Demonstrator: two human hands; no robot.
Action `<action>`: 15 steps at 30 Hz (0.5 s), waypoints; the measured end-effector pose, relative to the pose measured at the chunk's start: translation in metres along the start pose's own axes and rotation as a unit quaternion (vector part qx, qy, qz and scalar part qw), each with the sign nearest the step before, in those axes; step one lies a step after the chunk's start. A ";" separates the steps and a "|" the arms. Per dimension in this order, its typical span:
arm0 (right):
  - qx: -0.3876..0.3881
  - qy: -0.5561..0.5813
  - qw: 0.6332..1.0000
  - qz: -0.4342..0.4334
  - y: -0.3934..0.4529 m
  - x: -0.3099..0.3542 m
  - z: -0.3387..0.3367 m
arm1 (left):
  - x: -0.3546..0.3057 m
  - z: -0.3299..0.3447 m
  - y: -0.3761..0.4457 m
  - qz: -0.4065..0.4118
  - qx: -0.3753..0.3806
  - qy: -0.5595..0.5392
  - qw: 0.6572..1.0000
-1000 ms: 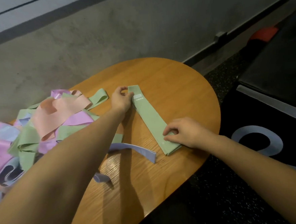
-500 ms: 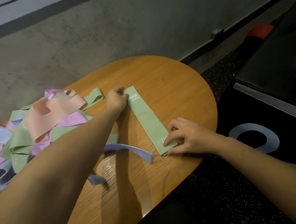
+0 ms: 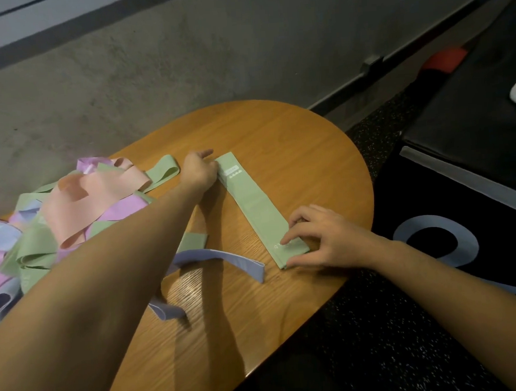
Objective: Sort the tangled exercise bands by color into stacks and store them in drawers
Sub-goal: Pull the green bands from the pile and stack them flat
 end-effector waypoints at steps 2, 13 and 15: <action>-0.032 0.052 0.998 0.009 0.003 0.004 -0.008 | -0.004 -0.010 -0.008 0.038 -0.010 0.016 0.999; -0.101 0.178 0.978 0.045 0.046 0.057 -0.016 | 0.034 -0.100 -0.105 0.162 -0.043 0.000 0.986; -0.101 0.200 0.974 0.035 0.057 0.072 -0.009 | 0.049 -0.118 -0.128 0.182 -0.058 0.016 0.982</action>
Point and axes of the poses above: each hand's wrist, its own y-axis towards the middle knuckle, its own z-axis out of the palm, x = y × z, the point moved 8 cm from there along y, towards the middle knuckle, and after that the axes turned 3 degrees about x, right-handed, at the moved point
